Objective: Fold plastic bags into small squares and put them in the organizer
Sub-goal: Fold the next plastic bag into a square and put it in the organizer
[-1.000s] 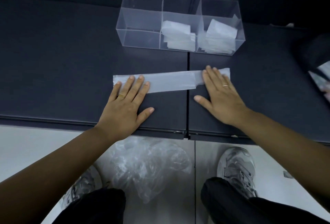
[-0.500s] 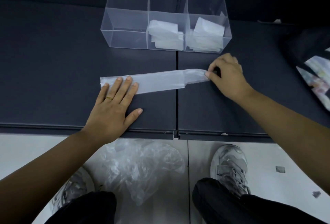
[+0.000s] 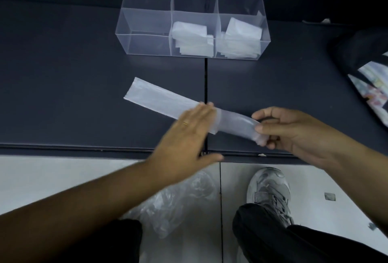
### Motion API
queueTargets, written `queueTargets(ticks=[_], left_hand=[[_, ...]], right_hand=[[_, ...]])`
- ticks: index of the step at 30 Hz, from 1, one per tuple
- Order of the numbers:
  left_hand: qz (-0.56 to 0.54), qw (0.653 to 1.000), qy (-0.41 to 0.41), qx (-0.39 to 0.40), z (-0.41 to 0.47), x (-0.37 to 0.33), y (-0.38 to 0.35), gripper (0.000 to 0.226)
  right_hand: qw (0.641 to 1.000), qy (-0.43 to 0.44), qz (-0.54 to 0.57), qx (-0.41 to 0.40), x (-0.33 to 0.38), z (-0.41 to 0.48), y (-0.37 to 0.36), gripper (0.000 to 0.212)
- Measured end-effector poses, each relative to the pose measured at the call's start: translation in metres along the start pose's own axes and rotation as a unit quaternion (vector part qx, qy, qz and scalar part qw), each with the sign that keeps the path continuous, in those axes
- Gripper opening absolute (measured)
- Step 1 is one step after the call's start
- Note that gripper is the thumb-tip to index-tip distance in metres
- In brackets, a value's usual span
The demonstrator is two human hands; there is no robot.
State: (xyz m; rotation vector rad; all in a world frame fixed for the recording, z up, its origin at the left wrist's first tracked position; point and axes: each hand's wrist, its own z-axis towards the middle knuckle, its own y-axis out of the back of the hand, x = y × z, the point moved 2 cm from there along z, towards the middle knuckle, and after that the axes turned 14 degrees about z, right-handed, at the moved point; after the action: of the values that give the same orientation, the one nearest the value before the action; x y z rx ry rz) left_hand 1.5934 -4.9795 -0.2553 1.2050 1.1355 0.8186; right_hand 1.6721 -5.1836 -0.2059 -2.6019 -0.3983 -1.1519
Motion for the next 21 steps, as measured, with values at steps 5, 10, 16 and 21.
queueTargets(ticks=[5,10,16,21], left_hand=[[-0.187,0.968,0.147,-0.085,0.002,-0.030,0.011,0.064],[-0.441,0.868,0.216,-0.076,0.000,-0.019,0.034,0.035],[-0.580,0.749,0.319,0.019,0.008,0.017,0.031,0.029],[-0.646,0.684,0.337,0.041,0.010,0.032,0.017,0.027]], right_hand=[[0.994,0.002,0.016,0.104,0.012,-0.030,-0.033,0.033],[0.989,0.108,-0.040,0.092,0.030,-0.016,-0.041,0.049],[0.971,0.066,-0.067,0.220,0.013,0.034,-0.051,0.062],[0.978,0.080,-0.146,0.129,-0.014,0.060,-0.064,0.023]])
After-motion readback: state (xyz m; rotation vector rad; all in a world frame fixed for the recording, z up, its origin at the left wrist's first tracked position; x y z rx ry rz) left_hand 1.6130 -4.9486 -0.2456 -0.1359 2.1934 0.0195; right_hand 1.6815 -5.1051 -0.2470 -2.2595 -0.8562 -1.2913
